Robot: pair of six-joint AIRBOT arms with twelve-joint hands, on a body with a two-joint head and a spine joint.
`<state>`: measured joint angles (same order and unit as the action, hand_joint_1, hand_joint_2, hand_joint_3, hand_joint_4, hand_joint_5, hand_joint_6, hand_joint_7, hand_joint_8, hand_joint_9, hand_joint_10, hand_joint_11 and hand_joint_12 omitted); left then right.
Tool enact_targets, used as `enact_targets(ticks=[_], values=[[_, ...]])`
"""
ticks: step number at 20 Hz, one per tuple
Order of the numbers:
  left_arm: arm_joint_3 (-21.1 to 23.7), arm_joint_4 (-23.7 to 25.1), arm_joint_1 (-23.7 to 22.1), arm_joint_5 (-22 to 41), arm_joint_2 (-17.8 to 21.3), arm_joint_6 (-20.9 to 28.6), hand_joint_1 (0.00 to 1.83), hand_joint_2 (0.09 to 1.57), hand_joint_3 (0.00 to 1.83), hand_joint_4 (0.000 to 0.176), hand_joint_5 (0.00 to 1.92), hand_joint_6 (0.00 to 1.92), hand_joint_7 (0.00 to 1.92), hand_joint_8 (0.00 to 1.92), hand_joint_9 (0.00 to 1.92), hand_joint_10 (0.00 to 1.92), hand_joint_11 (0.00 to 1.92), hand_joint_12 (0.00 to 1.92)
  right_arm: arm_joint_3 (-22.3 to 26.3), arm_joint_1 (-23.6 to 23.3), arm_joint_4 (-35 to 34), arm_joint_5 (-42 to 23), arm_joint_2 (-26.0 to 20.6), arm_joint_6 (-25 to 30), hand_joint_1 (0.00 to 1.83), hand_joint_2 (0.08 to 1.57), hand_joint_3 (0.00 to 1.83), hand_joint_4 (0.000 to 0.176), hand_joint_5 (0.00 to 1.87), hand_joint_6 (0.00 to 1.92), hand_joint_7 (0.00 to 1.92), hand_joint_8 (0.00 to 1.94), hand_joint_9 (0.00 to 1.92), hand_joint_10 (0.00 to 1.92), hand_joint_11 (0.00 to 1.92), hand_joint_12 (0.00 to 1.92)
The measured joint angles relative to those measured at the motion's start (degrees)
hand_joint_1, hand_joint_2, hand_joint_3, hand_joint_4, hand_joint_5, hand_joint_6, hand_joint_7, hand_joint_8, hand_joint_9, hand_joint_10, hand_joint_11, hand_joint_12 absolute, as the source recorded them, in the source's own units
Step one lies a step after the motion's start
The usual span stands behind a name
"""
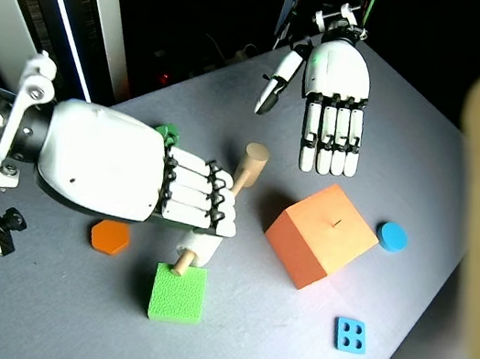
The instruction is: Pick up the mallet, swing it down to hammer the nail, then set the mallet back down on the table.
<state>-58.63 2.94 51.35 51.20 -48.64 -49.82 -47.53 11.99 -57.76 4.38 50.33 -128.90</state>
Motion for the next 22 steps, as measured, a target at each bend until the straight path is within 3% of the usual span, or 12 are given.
enact_targets(ticks=[2, 3, 4, 5, 7, 11, 17, 22], values=[[-0.8, 0.1, -0.5, -0.1, -0.9, 0.3, 0.0, 1.19, 0.0, 0.0, 0.06, 0.01, 0.02, 0.01, 0.02, 0.01, 0.02, 0.11, 2.0, 1.2, -0.9, -4.7, 0.6, -4.1, 1.17, 1.01, 0.01, 0.0, 0.0, 0.0, 0.0, 0.0, 0.0, 0.0, 0.0, 0.0], [-0.9, 0.0, -0.5, -0.1, -1.1, 0.4, 0.0, 1.19, 0.0, 0.0, 0.07, 0.01, 0.02, 0.01, 0.03, 0.01, 0.03, 0.11, 2.6, 1.6, -7.1, -6.6, 1.0, -11.8, 1.17, 1.02, 0.01, 0.0, 0.0, 0.0, 0.0, 0.0, 0.0, 0.0, 0.0, 0.0], [-1.3, 0.3, -0.7, -0.2, -1.4, 0.5, 0.0, 1.19, 0.0, 0.0, 0.06, 0.0, 0.02, 0.01, 0.02, 0.0, 0.02, 0.1, 4.0, 1.8, -24.8, -12.2, 2.7, -31.8, 1.16, 1.03, 0.02, 0.0, 0.0, 0.0, 0.0, 0.0, 0.0, 0.0, 0.0, 0.0], [-1.9, 0.3, -1.2, -0.3, -1.9, 0.5, 0.0, 1.19, 0.0, 0.0, 0.07, 0.01, 0.03, 0.01, 0.03, 0.01, 0.02, 0.1, 4.1, 1.9, -34.1, -18.4, 5.2, -42.0, 1.19, 1.02, 0.01, 0.0, 0.0, 0.0, 0.0, 0.0, 0.0, 0.0, 0.0, 0.0], [-2.1, 0.2, -1.7, -0.1, -2.3, 0.8, 0.0, 1.19, 0.0, 0.0, 0.07, 0.01, 0.03, 0.01, 0.03, 0.01, 0.02, 0.1, 3.6, 3.3, -37.6, -25.1, 7.3, -43.1, 1.15, 1.01, 0.01, 0.0, 0.0, 0.0, 0.0, 0.0, 0.0, 0.0, 0.0, 0.0], [-3.8, -0.3, -2.3, -0.5, -3.0, 1.3, 0.0, 1.19, 0.0, 0.0, 0.08, 0.01, 0.04, 0.01, 0.03, 0.01, 0.02, 0.1, 3.6, 2.3, -42.4, -29.9, 8.5, -43.3, 1.16, 1.02, 0.01, 0.0, 0.0, 0.0, 0.0, 0.0, 0.0, 0.0, 0.0, 0.0], [-4.9, 0.3, -2.5, -1.1, -4.1, 1.9, 0.0, 1.19, 0.0, 0.0, 0.07, 0.0, 0.03, 0.0, 0.03, 0.0, 0.03, 0.11, 1.2, 0.9, -43.3, -31.0, 14.3, -43.3, 1.18, 1.0, 0.0, 0.0, 0.0, 0.0, 0.0, 0.0, 0.0, 0.0, 0.0, 0.0], [-5.4, 0.1, -2.7, -1.4, -4.8, 1.9, 0.0, 1.19, 0.0, 0.0, 0.07, 0.0, 0.03, 0.0, 0.03, 0.01, 0.02, 0.11, -1.9, 1.1, -44.9, -32.4, 16.6, -43.3, 1.16, 1.0, 0.0, 0.0, 0.0, 0.0, 0.0, 0.0, 0.0, 0.0, 0.0, 0.0]])
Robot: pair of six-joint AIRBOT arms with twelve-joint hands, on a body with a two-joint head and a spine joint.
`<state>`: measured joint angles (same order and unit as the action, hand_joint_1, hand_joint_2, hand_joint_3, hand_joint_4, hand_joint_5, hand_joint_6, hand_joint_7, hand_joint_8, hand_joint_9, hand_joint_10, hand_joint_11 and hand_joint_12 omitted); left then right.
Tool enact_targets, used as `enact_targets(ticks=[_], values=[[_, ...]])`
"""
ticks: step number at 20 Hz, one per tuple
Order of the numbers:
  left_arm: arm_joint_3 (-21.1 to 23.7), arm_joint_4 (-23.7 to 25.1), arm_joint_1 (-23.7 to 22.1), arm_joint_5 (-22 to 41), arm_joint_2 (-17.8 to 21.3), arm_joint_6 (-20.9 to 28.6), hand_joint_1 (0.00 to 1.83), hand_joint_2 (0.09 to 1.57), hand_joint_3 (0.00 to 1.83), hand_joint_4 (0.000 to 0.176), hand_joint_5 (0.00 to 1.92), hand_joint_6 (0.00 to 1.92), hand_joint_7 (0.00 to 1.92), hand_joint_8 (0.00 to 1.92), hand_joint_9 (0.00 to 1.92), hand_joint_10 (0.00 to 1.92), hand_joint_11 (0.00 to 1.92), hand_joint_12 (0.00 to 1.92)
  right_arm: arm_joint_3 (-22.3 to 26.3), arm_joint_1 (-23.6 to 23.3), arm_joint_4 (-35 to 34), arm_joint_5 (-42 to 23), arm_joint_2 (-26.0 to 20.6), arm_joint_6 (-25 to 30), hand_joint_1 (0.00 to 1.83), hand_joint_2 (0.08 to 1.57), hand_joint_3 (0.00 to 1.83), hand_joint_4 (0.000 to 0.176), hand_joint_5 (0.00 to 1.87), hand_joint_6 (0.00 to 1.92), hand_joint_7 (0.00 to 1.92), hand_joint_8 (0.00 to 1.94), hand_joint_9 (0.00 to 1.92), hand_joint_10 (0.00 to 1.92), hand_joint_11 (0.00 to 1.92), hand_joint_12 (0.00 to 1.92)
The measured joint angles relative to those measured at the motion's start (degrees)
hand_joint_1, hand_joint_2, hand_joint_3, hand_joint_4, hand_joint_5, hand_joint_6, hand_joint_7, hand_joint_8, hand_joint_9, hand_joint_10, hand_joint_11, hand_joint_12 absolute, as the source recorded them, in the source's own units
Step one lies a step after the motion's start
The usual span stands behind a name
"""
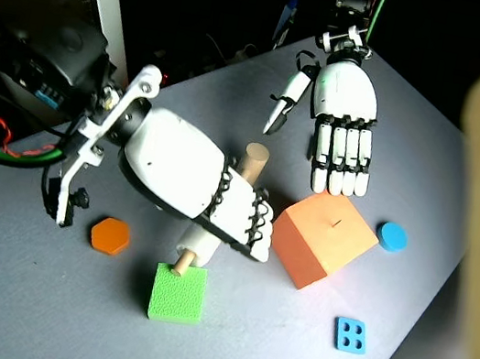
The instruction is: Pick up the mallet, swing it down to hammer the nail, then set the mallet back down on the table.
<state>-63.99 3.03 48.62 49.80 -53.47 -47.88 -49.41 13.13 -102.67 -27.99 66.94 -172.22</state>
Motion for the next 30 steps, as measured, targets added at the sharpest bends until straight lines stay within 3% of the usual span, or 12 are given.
enact_targets(ticks=[5, 18, 30], values=[[-0.5, -0.5, 0.0, -0.1, 0.0, 0.0, 0.0, 1.2, 0.0, 0.0, 0.06, 0.0, 0.02, 0.0, 0.03, 0.0, 0.01, 0.1, -2.1, 0.4, -3.1, -0.1, 2.7, -0.1, 1.19, 0.99, 0.0, 0.0, 0.0, 0.0, 0.0, 0.0, 0.0, 0.0, 0.0, 0.0], [-2.6, -1.0, -1.2, -0.5, -1.4, 0.0, 0.0, 1.2, 0.0, 0.0, 0.07, 0.0, 0.03, 0.0, 0.02, 0.0, 0.0, 0.1, -9.1, 2.9, -3.6, 1.6, 9.2, 0.6, 1.19, 1.01, 0.01, 0.0, 0.0, 0.0, 0.0, 0.0, 0.0, 0.0, 0.0, 0.0], [-3.7, -0.5, -1.5, -1.7, -2.1, 1.3, 0.0, 1.2, 0.0, 0.0, 0.05, 0.0, 0.02, 0.0, 0.01, 0.0, 0.0, 0.07, -13.6, 5.2, -3.6, 5.5, 12.3, 2.1, 1.16, 1.0, 0.0, 0.0, 0.0, 0.0, 0.0, 0.0, 0.0, 0.0, 0.0, 0.0]])
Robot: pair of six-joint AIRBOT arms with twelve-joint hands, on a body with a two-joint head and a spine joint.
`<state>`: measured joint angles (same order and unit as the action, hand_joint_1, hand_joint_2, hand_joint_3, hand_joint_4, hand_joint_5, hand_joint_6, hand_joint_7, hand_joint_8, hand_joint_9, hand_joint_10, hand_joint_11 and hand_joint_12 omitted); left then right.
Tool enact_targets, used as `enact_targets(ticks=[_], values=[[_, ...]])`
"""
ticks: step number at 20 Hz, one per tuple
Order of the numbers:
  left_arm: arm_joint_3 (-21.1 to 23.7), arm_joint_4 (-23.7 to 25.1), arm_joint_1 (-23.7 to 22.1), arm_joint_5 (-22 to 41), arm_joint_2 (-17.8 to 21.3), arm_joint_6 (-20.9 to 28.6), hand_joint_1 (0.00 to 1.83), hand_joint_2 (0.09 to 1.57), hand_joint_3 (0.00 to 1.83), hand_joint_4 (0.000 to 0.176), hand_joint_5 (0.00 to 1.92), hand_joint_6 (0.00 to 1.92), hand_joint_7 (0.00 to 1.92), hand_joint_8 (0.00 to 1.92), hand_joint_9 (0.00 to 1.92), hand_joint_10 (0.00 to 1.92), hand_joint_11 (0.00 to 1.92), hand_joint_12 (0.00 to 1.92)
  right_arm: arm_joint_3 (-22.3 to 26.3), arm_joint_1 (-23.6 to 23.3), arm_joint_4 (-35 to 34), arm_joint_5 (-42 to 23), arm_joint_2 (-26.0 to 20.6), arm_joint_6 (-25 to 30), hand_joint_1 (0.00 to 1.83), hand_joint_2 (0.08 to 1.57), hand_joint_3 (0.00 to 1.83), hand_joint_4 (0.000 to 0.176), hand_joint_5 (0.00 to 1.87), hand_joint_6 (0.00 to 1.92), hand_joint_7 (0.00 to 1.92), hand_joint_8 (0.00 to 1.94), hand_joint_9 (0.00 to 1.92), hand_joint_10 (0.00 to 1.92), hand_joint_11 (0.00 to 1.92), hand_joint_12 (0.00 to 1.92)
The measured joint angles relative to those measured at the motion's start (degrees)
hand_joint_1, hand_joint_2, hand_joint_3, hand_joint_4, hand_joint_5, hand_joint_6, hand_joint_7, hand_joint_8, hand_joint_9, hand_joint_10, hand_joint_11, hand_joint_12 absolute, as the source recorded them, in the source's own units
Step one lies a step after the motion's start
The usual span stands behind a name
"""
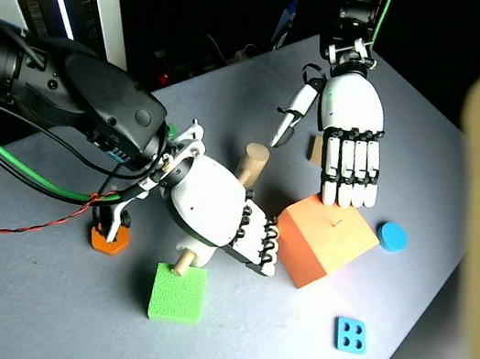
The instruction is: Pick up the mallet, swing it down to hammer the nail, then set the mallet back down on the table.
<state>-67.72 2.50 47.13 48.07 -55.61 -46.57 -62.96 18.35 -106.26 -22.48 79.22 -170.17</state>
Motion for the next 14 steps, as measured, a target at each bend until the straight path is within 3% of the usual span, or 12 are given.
enact_targets(ticks=[11, 13, 14], values=[[0.0, 0.0, 0.0, -0.3, 0.0, 0.4, 0.0, 1.2, 0.0, 0.0, 0.06, 0.01, 0.02, 0.01, 0.02, 0.0, 0.02, 0.04, -0.3, 0.0, 0.3, 0.6, 0.0, -0.5, 1.15, 1.01, 0.01, 0.0, 0.0, 0.0, 0.0, 0.0, 0.0, 0.0, 0.0, 0.0], [0.0, 0.0, 0.0, -0.3, 0.0, 0.4, 0.0, 1.2, 0.0, 0.0, 0.06, 0.01, 0.03, 0.01, 0.03, 0.01, 0.02, 0.04, -0.4, 0.0, 0.3, 0.6, 0.0, -0.5, 1.17, 1.0, 0.0, 0.0, 0.27, 0.05, 0.29, 0.08, 0.22, 0.13, 0.0, 0.86], [0.0, 0.0, 0.0, -0.4, 0.0, 0.5, 0.0, 1.2, 0.0, 0.0, 0.07, 0.01, 0.04, 0.01, 0.03, 0.01, 0.03, 0.04, -0.5, 0.0, 0.4, 0.6, 0.0, -0.4, 1.18, 1.01, 0.0, 0.0, 0.29, 0.3, 0.3, 0.45, 0.22, 0.65, 0.0, 1.34]])
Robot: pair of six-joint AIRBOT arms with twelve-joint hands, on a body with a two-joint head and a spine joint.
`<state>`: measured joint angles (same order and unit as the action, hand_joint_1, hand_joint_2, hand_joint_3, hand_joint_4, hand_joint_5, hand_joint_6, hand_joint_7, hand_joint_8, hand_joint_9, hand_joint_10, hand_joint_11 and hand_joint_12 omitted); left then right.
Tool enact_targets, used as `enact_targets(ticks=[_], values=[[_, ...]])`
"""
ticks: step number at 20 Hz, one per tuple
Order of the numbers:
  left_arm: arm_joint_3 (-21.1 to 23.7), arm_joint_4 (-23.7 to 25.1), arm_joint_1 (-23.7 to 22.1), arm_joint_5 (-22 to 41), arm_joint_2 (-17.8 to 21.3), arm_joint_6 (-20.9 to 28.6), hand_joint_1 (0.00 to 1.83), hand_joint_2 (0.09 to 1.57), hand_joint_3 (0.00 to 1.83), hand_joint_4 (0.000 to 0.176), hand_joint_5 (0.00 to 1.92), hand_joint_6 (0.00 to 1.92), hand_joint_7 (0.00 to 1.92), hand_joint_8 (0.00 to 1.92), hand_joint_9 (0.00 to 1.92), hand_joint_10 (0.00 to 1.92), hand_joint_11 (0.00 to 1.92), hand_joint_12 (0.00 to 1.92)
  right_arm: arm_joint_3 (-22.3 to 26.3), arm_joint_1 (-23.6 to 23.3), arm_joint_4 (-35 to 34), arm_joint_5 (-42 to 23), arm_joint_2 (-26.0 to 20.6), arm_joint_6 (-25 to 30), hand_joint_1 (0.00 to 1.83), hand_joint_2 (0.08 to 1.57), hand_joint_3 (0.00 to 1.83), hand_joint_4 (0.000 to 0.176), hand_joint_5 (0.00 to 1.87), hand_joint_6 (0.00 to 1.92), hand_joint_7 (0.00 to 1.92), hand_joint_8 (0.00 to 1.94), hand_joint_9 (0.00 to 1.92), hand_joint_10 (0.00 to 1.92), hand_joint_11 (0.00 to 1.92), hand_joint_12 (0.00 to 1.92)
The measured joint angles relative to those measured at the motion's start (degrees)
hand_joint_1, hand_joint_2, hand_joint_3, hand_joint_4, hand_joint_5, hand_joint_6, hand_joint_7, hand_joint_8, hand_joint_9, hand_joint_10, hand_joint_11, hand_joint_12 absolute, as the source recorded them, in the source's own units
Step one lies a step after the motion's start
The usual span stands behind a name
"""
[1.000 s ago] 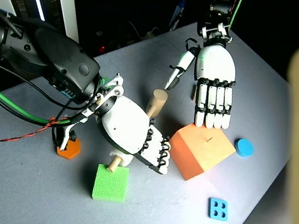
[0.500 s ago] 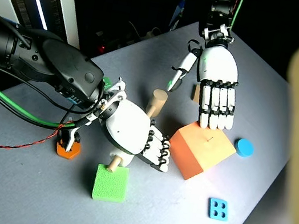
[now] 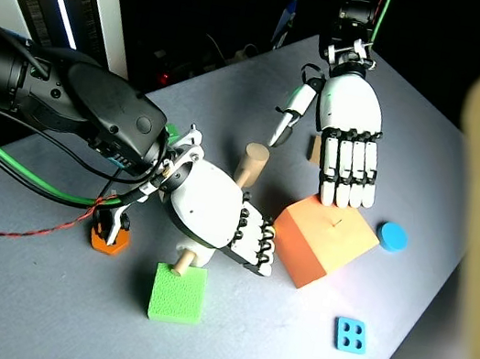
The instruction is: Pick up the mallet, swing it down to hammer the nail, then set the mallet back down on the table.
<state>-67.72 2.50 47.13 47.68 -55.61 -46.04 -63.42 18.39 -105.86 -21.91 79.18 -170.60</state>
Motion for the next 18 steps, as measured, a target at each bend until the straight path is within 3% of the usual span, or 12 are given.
enact_targets(ticks=[2, 4, 6, 7, 9, 10, 11, 13, 14, 15, 16, 18], values=[[0.0, 0.0, 0.0, -0.2, 0.0, 0.1, 0.0, 1.19, 0.0, 0.0, 0.07, 0.01, 0.05, 0.01, 0.03, 0.01, 0.03, 0.04, 0.0, 0.0, -0.1, -0.1, -0.2, 0.0, 1.17, 1.06, 0.02, 0.0, 0.05, 1.29, 0.05, 1.52, 0.1, 1.58, 0.03, 1.81], [0.0, 0.0, 0.0, -0.2, 0.0, 0.3, 0.0, 1.2, 0.0, 0.0, 0.06, 0.0, 0.03, 0.0, 0.02, 0.0, 0.02, 0.04, 0.0, 0.0, 0.0, -0.3, -0.2, 0.0, 1.16, 1.07, 0.02, 0.0, 0.13, 1.62, 0.19, 1.84, 0.24, 1.89, 0.29, 1.92], [0.0, 0.0, 0.0, -0.2, 0.0, 0.4, 0.0, 1.19, 0.0, 0.0, 0.06, 0.0, 0.03, 0.0, 0.02, 0.0, 0.03, 0.04, 0.0, 0.0, 0.0, -0.2, -0.2, 0.0, 1.18, 1.05, 0.0, 0.0, 0.27, 1.88, 0.37, 1.93, 0.39, 1.92, 0.52, 1.92], [0.0, 0.0, 0.0, -0.2, 0.0, 0.4, 0.0, 1.19, 0.0, 0.0, 0.05, 0.0, 0.02, 0.0, 0.02, 0.0, 0.02, 0.04, 0.0, 0.0, -0.1, -0.1, -0.2, 0.0, 1.2, 1.05, 0.0, 0.0, 0.33, 1.91, 0.44, 1.94, 0.47, 1.92, 0.62, 1.92], [0.0, 0.0, 0.0, -0.2, 0.0, 0.5, 0.0, 1.19, 0.0, 0.0, 0.05, 0.0, 0.02, 0.0, 0.01, 0.0, 0.02, 0.04, 0.0, -0.1, -0.1, -0.1, -0.2, 0.0, 1.21, 1.04, 0.0, 0.0, 0.6, 1.92, 0.7, 1.94, 0.81, 1.92, 0.92, 1.92], [0.1, 0.0, 0.0, -0.3, 0.0, 0.5, 0.0, 1.19, 0.0, 0.0, 0.06, 0.01, 0.03, 0.01, 0.03, 0.01, 0.03, 0.04, 0.0, -0.1, -0.1, 0.0, -0.3, 0.0, 1.1, 1.15, 0.13, 0.0, 0.68, 1.56, 0.83, 1.94, 1.04, 1.92, 1.11, 1.92], [0.1, 0.0, 0.0, -0.3, 0.0, 0.5, 0.0, 1.19, 0.0, 0.0, 0.06, 0.01, 0.03, 0.01, 0.03, 0.01, 0.03, 0.04, 0.3, -0.1, -0.1, 0.1, -0.6, 0.0, 1.08, 1.18, 0.15, 0.0, 0.71, 1.48, 0.95, 1.94, 1.19, 1.92, 1.22, 1.92], [0.0, -0.1, 0.0, -0.4, 0.0, 0.5, 0.0, 1.2, 0.0, 0.0, 0.07, 0.01, 0.03, 0.01, 0.03, 0.01, 0.03, 0.04, 0.7, -0.1, -0.2, 0.1, -1.1, 0.2, 1.02, 1.32, 0.04, 0.0, 0.6, 1.6, 1.15, 1.94, 1.4, 1.92, 1.43, 1.92], [0.0, -0.1, 0.0, -0.4, 0.0, 0.5, 0.0, 1.2, 0.0, 0.0, 0.08, 0.01, 0.04, 0.01, 0.04, 0.01, 0.04, 0.05, 1.0, -0.2, -0.2, 0.1, -1.4, 0.2, 0.97, 1.37, 0.03, 0.0, 0.53, 1.7, 1.34, 1.94, 1.6, 1.92, 1.63, 1.92], [0.0, -0.1, 0.0, -0.4, 0.0, 0.5, 0.0, 1.2, 0.0, 0.0, 0.07, 0.01, 0.04, 0.01, 0.04, 0.01, 0.04, 0.05, 1.3, -0.3, -0.3, 0.2, -1.5, 0.3, 0.9, 1.39, 0.02, 0.0, 0.72, 1.88, 1.45, 1.94, 1.7, 1.92, 1.74, 1.92], [0.1, -0.1, 0.1, -0.3, 0.0, 0.5, 0.0, 1.19, 0.0, 0.0, 0.07, 0.01, 0.05, 0.01, 0.04, 0.01, 0.04, 0.05, 1.5, -0.6, -0.3, 0.5, -1.6, 0.5, 0.69, 1.44, 0.04, 0.0, 1.06, 1.91, 1.64, 1.94, 1.85, 1.92, 1.88, 1.92], [0.0, -0.1, 0.1, -0.4, 0.0, 0.5, 0.0, 1.19, 0.0, 0.0, 0.08, 0.01, 0.05, 0.01, 0.05, 0.01, 0.04, 0.05, 2.0, -1.0, 0.0, 0.9, -1.7, 0.6, 0.24, 1.56, 0.03, 0.0, 1.54, 1.92, 1.85, 1.94, 1.92, 1.92, 1.92, 1.92]])
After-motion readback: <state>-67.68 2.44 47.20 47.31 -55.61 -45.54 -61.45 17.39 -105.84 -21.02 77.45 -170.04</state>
